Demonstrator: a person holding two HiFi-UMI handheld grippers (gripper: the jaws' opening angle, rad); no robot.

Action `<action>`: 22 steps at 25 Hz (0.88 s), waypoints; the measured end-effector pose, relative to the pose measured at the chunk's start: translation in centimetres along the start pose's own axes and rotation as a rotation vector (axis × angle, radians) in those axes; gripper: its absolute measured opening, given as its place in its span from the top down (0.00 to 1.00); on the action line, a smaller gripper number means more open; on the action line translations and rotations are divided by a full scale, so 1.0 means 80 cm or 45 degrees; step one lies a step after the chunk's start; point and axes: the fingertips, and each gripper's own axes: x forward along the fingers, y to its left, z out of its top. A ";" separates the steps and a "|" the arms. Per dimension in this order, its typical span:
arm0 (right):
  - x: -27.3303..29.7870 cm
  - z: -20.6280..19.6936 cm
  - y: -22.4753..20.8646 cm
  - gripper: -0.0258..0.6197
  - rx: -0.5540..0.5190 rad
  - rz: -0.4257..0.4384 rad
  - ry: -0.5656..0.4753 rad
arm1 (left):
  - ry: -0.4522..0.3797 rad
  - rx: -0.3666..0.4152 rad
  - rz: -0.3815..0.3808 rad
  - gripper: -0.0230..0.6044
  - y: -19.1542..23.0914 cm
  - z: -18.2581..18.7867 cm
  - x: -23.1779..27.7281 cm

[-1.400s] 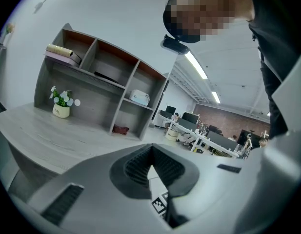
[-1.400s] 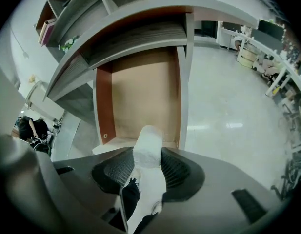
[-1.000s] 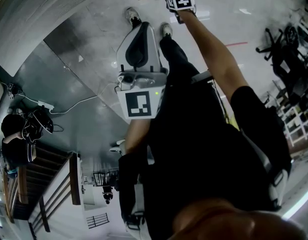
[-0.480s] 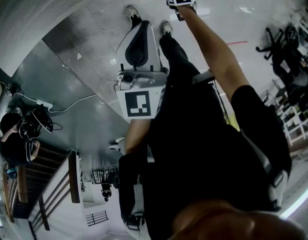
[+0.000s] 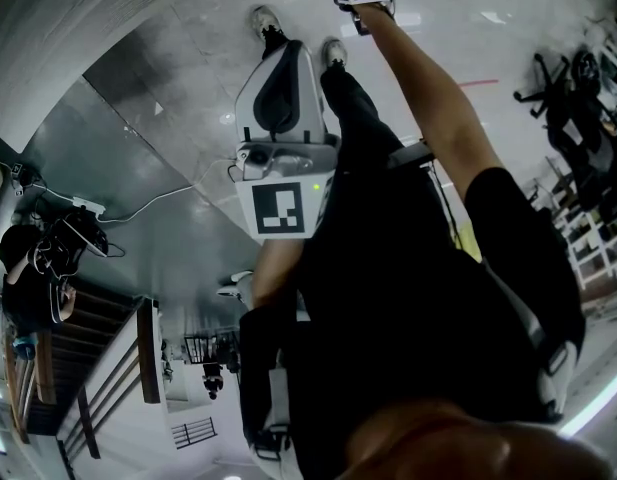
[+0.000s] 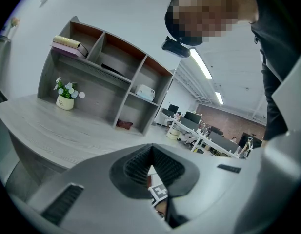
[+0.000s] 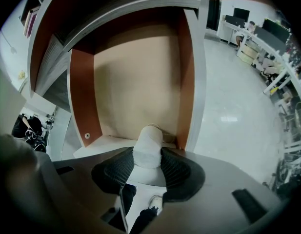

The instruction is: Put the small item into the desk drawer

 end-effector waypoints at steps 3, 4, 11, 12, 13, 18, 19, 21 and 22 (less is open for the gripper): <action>0.001 0.003 0.000 0.71 0.006 0.002 0.002 | -0.002 -0.002 0.003 0.97 0.002 0.001 0.002; 0.001 0.002 0.000 0.71 0.007 0.002 0.000 | -0.003 -0.002 0.004 0.97 0.002 0.000 0.001; -0.009 0.006 -0.003 0.70 0.010 -0.010 -0.032 | -0.007 -0.003 0.009 0.97 -0.001 0.006 0.003; -0.011 0.008 -0.003 0.69 0.010 -0.012 -0.037 | -0.009 -0.002 0.009 0.97 -0.001 0.007 0.003; -0.013 0.008 -0.003 0.69 0.011 -0.013 -0.042 | -0.011 -0.002 0.009 0.97 -0.002 0.008 0.002; -0.026 0.004 -0.002 0.69 0.017 -0.005 -0.072 | -0.021 0.006 0.005 0.97 -0.012 0.008 -0.006; -0.029 0.003 -0.001 0.69 0.017 -0.002 -0.078 | -0.024 0.006 0.004 0.97 -0.015 0.007 -0.009; -0.035 0.002 0.001 0.69 0.018 0.004 -0.094 | -0.033 0.009 0.003 0.97 -0.020 0.007 -0.013; -0.039 0.002 0.001 0.69 0.017 0.006 -0.105 | -0.037 0.011 0.002 0.97 -0.022 0.006 -0.015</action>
